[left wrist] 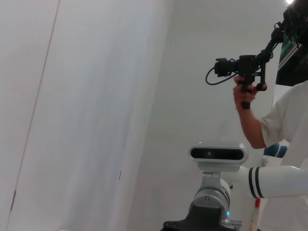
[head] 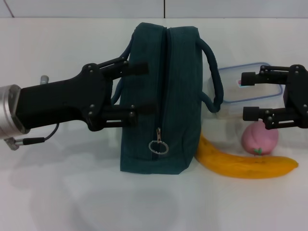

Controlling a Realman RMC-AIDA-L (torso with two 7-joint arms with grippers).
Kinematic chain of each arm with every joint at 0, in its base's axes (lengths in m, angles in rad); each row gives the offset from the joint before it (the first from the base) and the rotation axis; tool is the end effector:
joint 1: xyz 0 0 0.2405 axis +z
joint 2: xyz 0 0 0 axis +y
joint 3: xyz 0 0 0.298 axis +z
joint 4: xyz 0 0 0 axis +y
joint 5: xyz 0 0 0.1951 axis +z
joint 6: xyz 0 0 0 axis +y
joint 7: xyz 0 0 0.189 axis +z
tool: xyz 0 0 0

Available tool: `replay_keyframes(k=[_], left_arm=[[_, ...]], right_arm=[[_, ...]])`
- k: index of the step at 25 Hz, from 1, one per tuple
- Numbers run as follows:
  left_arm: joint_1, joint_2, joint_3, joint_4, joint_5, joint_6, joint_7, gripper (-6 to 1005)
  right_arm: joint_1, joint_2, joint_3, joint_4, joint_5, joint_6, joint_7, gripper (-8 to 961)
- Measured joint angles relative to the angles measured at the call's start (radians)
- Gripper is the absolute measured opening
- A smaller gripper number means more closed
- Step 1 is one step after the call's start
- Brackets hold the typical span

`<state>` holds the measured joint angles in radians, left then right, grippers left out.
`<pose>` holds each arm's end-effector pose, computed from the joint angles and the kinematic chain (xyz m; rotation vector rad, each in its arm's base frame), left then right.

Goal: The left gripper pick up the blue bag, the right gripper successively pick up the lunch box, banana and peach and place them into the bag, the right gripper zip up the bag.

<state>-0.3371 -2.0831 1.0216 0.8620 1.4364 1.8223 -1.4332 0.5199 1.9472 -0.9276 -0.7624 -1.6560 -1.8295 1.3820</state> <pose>-0.2010 0.2868 -0.0201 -2.7456 -0.3628 -1.3064 0.2155 0.3323 0.0028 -2.9075 0.2146 0.9617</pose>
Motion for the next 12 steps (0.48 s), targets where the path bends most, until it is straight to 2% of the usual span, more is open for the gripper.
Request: replay_keyframes(k=[12], left_arm=[[0.004,0.000,0.000,0.000,-0.001,0.000,0.001,884]], right_arm=[[-0.001,-0.001,-0.002,0.000,-0.001,0.001,0.000,783]])
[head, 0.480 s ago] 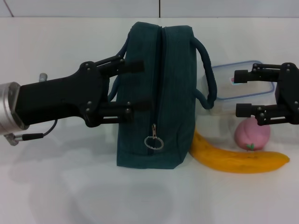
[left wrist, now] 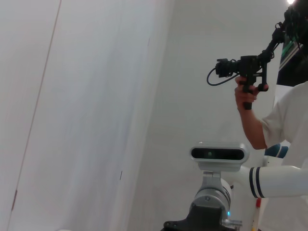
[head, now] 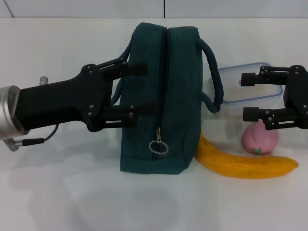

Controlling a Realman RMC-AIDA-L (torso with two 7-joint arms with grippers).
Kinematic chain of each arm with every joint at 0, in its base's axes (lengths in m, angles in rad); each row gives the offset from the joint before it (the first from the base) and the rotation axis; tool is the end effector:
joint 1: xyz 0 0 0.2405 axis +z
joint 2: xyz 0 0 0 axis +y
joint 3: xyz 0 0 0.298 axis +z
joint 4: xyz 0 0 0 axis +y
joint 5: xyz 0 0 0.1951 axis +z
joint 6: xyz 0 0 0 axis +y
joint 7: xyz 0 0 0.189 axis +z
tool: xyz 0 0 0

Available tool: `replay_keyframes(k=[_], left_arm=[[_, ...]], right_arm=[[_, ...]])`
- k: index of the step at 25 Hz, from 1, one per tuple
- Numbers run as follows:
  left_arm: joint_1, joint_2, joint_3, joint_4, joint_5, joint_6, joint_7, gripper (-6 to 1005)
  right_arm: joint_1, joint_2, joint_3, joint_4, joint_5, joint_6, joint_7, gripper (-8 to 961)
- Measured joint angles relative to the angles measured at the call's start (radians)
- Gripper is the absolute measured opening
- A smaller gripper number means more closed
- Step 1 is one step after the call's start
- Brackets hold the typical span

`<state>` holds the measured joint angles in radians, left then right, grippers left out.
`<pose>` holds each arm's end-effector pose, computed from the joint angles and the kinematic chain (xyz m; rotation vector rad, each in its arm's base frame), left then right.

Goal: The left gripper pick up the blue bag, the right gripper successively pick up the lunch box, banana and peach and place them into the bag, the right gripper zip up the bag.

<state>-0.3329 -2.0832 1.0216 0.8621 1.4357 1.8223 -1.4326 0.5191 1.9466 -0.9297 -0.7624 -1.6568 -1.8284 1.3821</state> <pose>-0.2021 0.2860 -0.0201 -2.7426 -0.3671 -1.3062 0.2161 0.3321 0.0025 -2.9091 0.2162 0.9581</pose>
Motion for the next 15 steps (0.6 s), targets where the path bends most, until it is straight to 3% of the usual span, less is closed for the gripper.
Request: replay_keyframes(k=[6,10,15], left_arm=[[-0.010,0.001,0.001,0.007,0.000,0.000,-0.030,879],[-0.050,0.027,-0.050,0.082,0.051,-0.006,-0.265,876],[-0.133,0.058,-0.179,0.210,0.231,-0.064,-0.584,873]], right_arm=[[-0.001,0.002,0.000,0.004,0.000,-0.001,0.000,782],[-0.005,0.003,0.002,0.006,0.000,-0.006,-0.002,782],[-0.025,0.004,0.006,0.012,0.000,-0.003,-0.017,782]])
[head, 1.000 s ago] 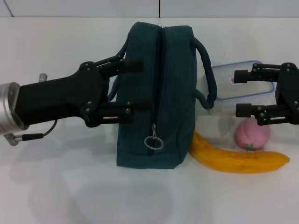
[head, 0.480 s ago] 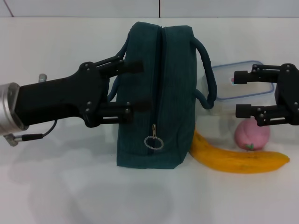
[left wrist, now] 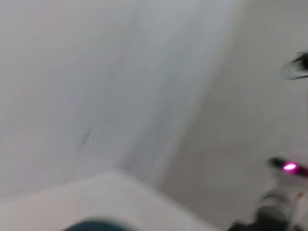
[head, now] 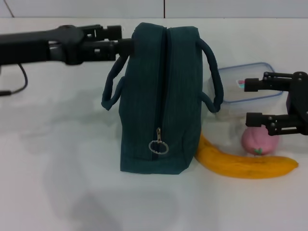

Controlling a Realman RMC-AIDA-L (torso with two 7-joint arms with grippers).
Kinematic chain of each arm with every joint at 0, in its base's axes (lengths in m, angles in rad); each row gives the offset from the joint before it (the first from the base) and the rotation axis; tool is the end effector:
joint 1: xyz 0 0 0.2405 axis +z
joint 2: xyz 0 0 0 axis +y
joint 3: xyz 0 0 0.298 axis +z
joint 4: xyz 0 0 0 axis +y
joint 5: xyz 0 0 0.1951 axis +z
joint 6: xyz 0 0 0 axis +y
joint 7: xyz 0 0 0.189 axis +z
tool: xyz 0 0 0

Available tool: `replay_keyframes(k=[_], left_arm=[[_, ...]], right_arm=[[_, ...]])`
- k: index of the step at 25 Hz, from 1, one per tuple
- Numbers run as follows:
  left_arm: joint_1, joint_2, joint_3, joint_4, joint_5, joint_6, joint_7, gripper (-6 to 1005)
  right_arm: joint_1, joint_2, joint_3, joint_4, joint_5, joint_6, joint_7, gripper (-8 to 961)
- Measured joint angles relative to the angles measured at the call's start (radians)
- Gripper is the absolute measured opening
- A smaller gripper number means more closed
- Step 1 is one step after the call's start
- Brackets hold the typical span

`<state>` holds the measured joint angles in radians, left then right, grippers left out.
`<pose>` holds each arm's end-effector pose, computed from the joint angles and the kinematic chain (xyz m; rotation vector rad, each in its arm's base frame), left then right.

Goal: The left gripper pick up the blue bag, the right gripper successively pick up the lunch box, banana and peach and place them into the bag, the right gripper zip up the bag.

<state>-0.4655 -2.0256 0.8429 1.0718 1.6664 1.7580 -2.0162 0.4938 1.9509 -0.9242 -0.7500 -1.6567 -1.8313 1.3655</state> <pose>-0.1940 0.3453 0.0240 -2.7467 -0.8617 -1.0089 0.2246 0.3255 0.0008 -2.8936 0.2458 0.9690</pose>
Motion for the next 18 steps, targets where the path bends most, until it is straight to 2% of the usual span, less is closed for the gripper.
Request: replay_keyframes(k=[3,7,14,18], left_arm=[[-0.057,0.013,-0.013,0.038,0.153,-0.026,-0.168,870],[-0.120,0.016,-0.010,0.038,0.300,-0.028,-0.310,867],[-0.177,0.009,-0.001,0.033,0.363,-0.027,-0.434,862],[-0.188,0.009,0.010,0.030,0.365,-0.027,-0.464,859]], right_arm=[[-0.022,0.002,0.003,-0.003,0.000,0.002,-0.002,782],[-0.044,0.002,0.007,-0.005,0.006,0.002,-0.018,782],[-0.074,0.006,0.029,0.002,0.003,0.001,-0.050,783],[-0.083,0.010,0.028,0.002,0.003,0.001,-0.056,783]])
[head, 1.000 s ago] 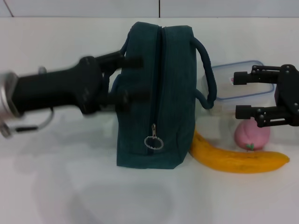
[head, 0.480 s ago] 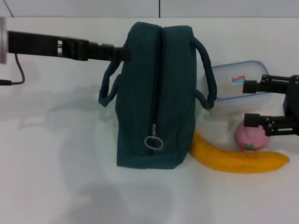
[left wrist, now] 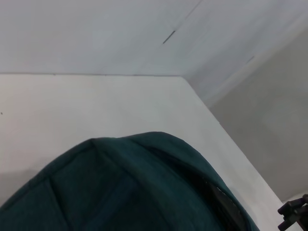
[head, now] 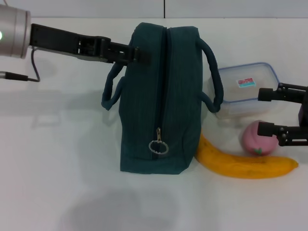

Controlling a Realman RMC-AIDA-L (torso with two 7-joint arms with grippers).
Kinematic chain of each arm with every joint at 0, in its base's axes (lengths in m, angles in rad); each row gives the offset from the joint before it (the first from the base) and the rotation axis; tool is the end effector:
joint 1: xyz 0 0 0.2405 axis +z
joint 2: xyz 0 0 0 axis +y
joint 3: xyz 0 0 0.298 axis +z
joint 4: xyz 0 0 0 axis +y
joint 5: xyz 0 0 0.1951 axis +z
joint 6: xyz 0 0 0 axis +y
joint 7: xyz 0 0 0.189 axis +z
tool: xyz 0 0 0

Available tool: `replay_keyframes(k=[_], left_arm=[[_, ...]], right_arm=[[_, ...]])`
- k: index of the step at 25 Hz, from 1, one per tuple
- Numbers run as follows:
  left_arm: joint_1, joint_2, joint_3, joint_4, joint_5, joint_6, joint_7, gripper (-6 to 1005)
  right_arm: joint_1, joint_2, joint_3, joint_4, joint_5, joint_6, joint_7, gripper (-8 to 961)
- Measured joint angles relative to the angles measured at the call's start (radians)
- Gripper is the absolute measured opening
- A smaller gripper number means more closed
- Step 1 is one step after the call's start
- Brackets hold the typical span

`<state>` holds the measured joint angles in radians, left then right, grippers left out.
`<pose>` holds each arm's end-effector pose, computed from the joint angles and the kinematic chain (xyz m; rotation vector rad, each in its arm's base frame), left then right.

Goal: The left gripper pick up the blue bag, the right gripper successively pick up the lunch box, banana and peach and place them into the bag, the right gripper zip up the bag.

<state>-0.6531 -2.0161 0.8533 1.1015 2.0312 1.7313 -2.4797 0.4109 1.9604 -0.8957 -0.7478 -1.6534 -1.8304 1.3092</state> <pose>-0.1847 0.3836 -0.0005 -2.7030 -1.4010 -0.5247 0.2493 0.3082 0.0024 -2.8181 0.2882 0.9729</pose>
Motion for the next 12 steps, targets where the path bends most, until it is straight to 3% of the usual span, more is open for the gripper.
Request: replay_keyframes(k=[9,12], left_arm=[[-0.045,-0.036,0.014,-0.006,0.140,-0.029,-0.039,852],[-0.053,-0.038,0.020,-0.006,0.161,-0.034,-0.038,850]], right_arm=[[-0.023,0.001,0.001,0.001,0.002,0.002,-0.010,783],[-0.030,0.001,0.001,0.001,0.004,0.002,-0.010,783]])
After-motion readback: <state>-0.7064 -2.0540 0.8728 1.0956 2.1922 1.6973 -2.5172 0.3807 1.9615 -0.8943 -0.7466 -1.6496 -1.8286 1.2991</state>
